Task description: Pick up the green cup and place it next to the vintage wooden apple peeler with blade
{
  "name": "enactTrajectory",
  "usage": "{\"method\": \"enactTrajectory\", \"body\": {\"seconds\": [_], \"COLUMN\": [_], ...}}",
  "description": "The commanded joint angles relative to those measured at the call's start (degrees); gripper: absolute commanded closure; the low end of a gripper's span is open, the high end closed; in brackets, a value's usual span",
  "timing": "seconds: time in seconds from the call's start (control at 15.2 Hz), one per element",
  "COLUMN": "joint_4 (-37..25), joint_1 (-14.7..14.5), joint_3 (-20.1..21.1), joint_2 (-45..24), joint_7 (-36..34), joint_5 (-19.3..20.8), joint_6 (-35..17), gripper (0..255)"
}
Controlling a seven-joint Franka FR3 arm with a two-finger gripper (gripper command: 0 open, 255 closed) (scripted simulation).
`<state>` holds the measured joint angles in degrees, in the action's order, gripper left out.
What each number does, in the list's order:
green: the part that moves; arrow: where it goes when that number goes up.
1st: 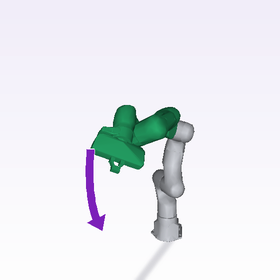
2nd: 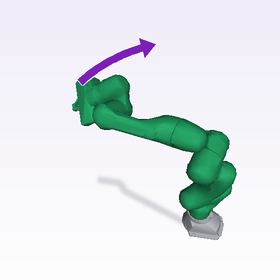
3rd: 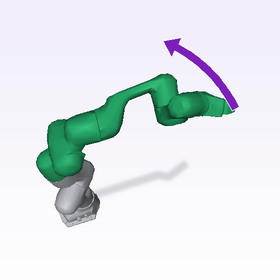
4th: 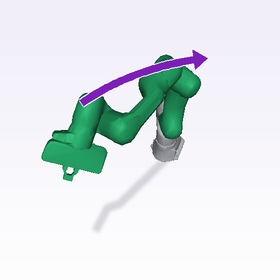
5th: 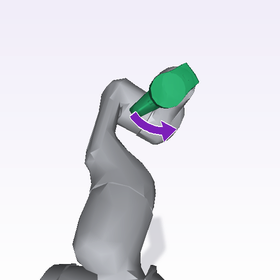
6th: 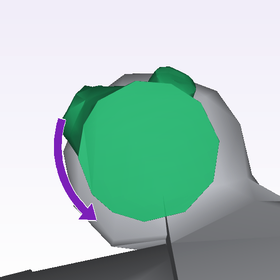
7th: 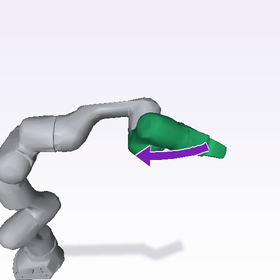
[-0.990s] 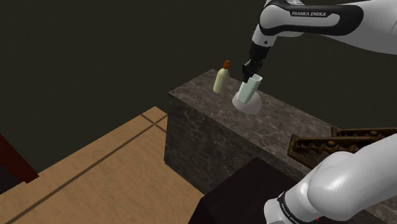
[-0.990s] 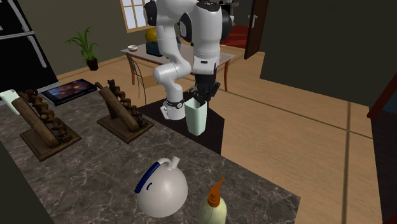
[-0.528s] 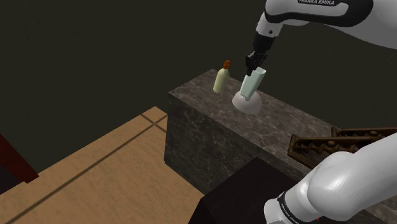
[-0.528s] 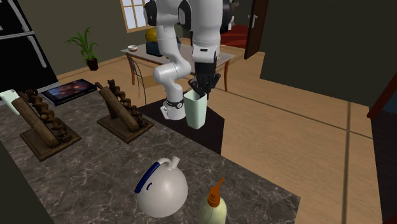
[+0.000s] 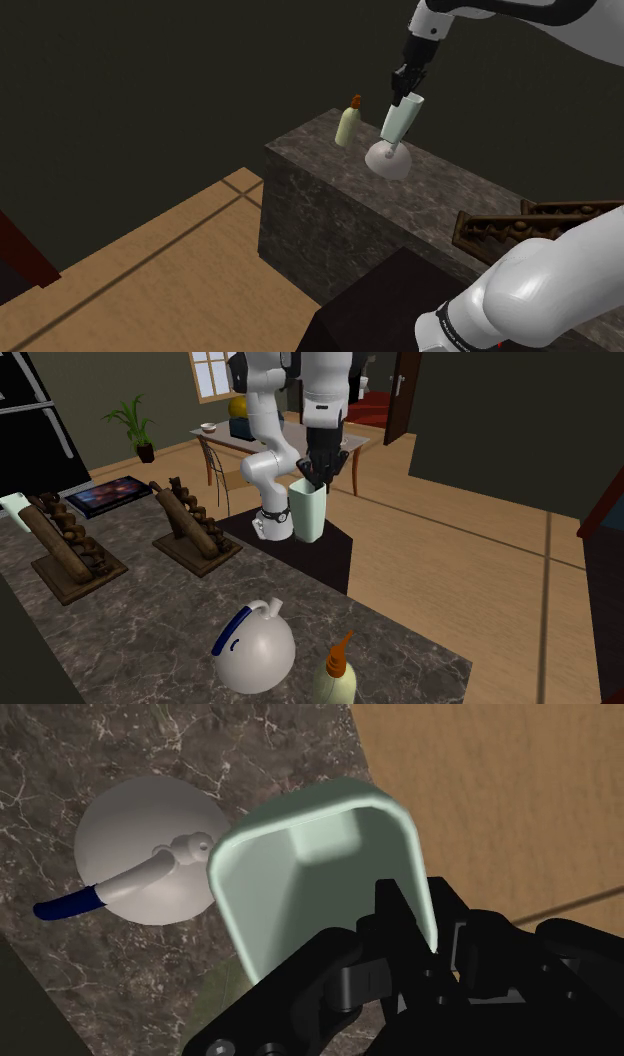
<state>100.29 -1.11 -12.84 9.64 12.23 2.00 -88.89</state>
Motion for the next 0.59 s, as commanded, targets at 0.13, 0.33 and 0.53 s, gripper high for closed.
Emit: {"method": "enactTrajectory", "body": {"seconds": [0.13, 0.33, 0.53], "joint_4": [-4.3, -7.6, -11.2], "joint_1": [0.0, 0.0, 0.0], "joint_3": [-0.1, -0.1, -0.2], "joint_2": [-0.8, -1.7, -2.7], "joint_7": [0.2, 0.4, 0.5], "joint_5": [-0.2, -0.3, -0.5], "joint_6": [3.5, 6.0, 8.5], "gripper": [255, 255, 255]}}
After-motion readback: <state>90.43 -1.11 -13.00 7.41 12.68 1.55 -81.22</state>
